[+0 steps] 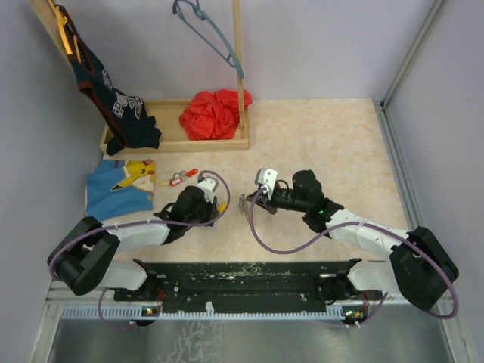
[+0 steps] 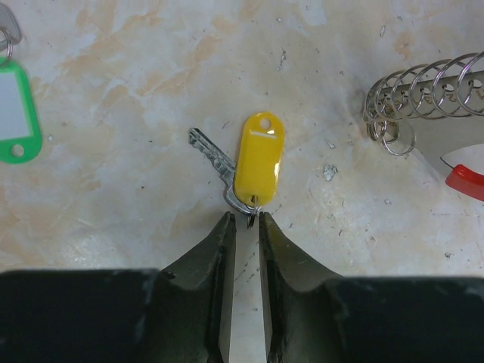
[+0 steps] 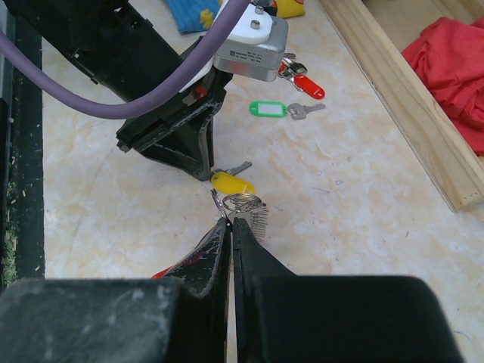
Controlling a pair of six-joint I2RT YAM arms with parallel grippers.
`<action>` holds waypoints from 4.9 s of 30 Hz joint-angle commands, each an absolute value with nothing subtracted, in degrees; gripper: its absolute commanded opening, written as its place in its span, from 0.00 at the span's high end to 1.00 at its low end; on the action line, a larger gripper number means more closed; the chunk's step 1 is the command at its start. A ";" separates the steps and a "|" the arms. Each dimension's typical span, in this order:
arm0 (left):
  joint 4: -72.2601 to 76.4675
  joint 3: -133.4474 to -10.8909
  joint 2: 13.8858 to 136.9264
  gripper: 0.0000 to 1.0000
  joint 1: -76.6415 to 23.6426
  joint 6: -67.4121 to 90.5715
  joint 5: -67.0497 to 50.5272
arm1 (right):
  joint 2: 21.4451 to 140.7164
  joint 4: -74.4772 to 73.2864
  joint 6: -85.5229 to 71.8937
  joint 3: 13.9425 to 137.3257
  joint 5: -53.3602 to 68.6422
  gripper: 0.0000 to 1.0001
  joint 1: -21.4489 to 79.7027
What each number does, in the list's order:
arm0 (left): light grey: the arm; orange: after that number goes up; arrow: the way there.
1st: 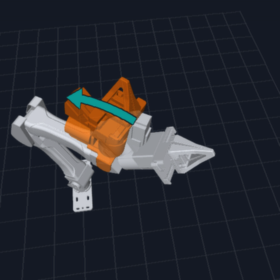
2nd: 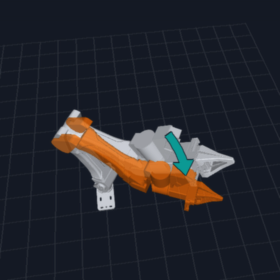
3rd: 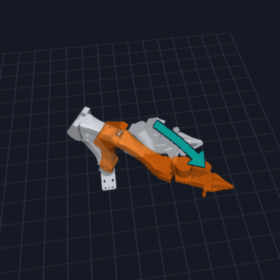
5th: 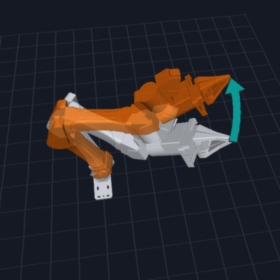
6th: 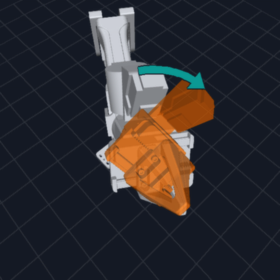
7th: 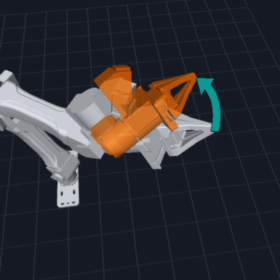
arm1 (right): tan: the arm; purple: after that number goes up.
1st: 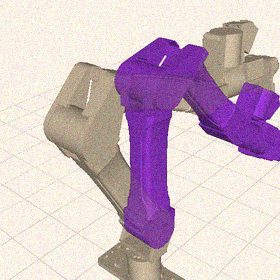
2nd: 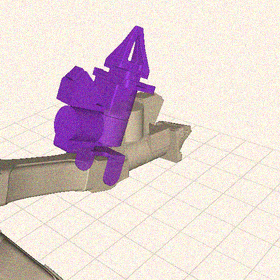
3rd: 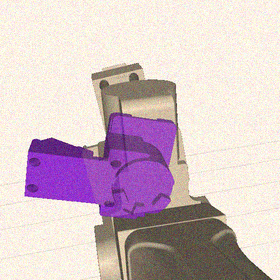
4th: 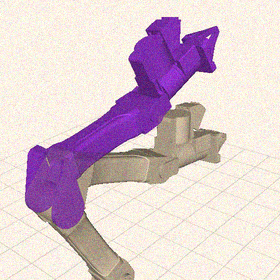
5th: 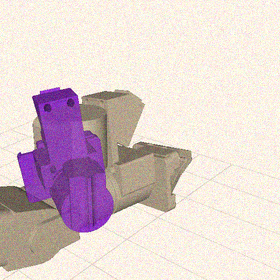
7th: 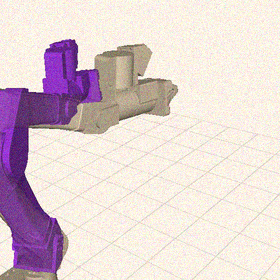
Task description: Put the keys on the keyring
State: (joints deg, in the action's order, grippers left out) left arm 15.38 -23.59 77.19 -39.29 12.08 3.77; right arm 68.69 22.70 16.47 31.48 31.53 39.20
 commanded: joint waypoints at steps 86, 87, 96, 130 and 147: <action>36.19 -20.12 60.11 1.00 -41.29 -28.60 -28.48 | 67.00 5.91 43.64 42.31 16.01 1.00 49.32; 36.21 -20.08 60.17 1.00 -41.31 -28.45 -27.97 | 67.20 5.42 43.15 42.62 15.91 1.00 49.37; 36.23 -20.46 60.21 1.00 -41.66 -28.05 -26.07 | 67.86 3.33 40.47 44.29 15.25 1.00 50.07; 37.53 -20.34 59.13 1.00 -41.92 -27.17 -26.03 | 69.87 0.26 36.65 47.45 12.88 1.00 51.42; 37.22 -19.52 58.12 1.00 -41.92 -27.33 -26.10 | 71.02 -0.38 34.53 48.52 11.09 1.00 51.42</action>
State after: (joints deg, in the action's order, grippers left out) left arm 35.64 -18.94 59.44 -41.50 -27.05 -25.80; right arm 70.81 -1.78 35.75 45.15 11.94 50.89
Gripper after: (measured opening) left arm 0.006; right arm 0.007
